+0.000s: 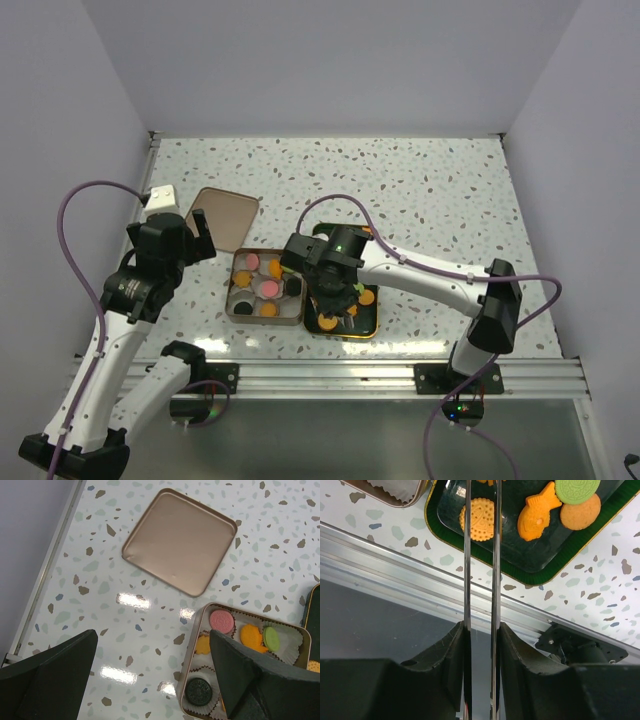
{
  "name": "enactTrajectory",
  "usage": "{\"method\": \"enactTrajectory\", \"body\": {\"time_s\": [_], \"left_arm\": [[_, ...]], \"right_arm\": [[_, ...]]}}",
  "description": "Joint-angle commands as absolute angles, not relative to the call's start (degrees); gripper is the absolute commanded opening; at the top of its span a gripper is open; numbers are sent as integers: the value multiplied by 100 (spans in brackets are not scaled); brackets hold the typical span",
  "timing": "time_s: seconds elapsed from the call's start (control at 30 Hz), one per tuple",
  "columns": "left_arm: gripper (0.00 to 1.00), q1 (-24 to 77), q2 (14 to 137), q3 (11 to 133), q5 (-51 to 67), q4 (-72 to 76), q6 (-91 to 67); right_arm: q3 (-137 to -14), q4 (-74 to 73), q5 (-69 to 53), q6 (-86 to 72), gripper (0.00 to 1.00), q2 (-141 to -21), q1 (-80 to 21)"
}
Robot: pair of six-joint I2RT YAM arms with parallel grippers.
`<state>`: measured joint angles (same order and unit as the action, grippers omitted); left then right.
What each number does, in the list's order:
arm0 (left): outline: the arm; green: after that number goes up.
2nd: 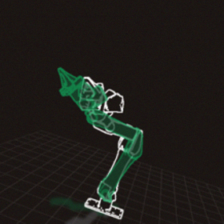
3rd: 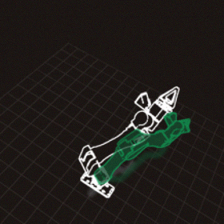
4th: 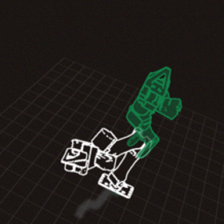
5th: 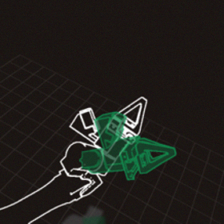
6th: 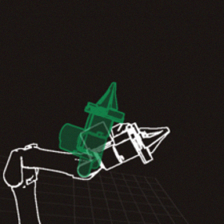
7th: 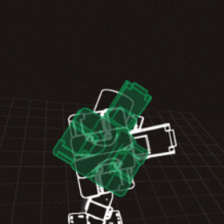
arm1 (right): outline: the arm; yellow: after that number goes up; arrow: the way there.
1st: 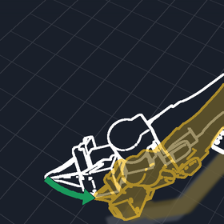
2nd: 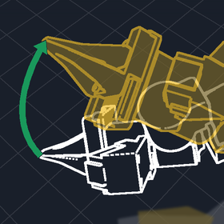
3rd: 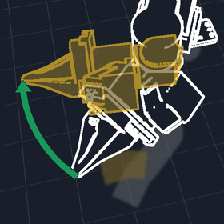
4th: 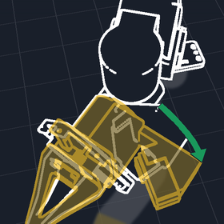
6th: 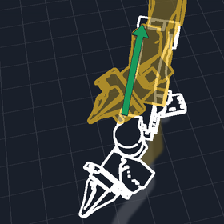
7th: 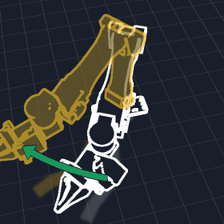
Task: Pack the cookies
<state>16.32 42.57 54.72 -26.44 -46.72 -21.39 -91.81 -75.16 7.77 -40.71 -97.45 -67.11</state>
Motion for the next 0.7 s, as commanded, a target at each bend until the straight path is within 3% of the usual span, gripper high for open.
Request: {"method": "enactTrajectory", "body": {"time_s": [0.0,0.4,0.67], "left_arm": [[100,1679,4245,5458,-2795,-4377,-2074],[100,1679,4254,5458,-2804,-4377,-2074],[100,1679,4263,5449,-2777,-4351,-2065]], "right_arm": [[-9352,-7453,817,-4008,26,-9668,-6715],[-10448,-8445,1564,-4034,23,-9457,-6601],[-11047,-8525,1292,-4069,22,-9641,-6855]]}}
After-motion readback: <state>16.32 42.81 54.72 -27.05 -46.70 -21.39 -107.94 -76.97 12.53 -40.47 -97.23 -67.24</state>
